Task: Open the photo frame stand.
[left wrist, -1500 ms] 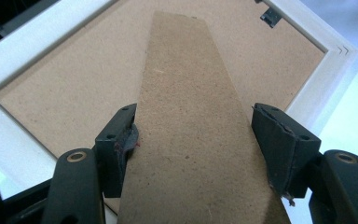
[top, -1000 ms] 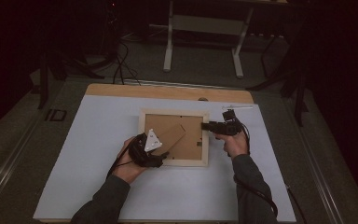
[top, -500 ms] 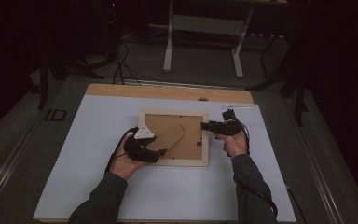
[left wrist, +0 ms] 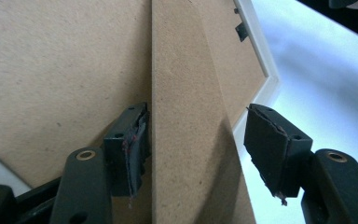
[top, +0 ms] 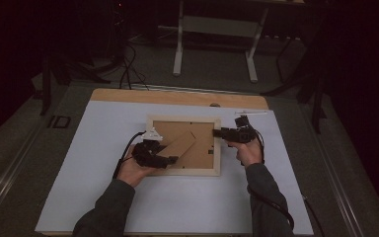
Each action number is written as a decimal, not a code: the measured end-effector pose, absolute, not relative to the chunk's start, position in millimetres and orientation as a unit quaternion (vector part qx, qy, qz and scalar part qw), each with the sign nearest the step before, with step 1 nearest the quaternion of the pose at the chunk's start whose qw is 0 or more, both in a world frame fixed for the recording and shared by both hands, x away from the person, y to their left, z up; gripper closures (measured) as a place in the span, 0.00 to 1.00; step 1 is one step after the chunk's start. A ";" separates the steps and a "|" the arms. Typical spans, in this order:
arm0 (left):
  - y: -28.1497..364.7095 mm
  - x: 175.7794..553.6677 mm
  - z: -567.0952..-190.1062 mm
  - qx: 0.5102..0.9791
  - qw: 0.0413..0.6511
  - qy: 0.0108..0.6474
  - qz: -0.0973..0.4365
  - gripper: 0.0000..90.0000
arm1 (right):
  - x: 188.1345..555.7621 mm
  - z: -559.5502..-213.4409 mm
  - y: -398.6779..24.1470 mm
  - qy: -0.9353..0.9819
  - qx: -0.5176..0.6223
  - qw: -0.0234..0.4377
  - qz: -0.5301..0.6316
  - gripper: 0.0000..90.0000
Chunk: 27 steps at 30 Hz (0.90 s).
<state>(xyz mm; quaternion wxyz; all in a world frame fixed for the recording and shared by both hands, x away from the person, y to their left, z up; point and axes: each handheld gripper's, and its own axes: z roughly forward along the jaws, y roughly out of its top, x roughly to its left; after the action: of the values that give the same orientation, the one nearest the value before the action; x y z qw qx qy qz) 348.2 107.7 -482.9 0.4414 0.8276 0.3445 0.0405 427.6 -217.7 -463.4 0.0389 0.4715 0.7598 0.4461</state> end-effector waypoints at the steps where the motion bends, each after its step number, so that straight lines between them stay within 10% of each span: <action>1: 107.9 350.3 -483.2 0.826 0.443 0.347 0.023 0.47 | 427.4 -463.2 -217.7 0.760 0.472 0.039 0.446 0.66; 27: 100.3 346.5 -480.1 0.847 0.407 0.338 0.053 0.60 | 422.2 -457.1 -215.6 0.766 0.459 0.058 0.447 0.66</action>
<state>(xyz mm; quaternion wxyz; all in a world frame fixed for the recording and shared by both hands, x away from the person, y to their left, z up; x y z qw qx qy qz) 346.5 100.3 -480.1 0.4070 0.8470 0.3379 0.0525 422.2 -215.6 -457.1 0.0584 0.4587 0.7658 0.4468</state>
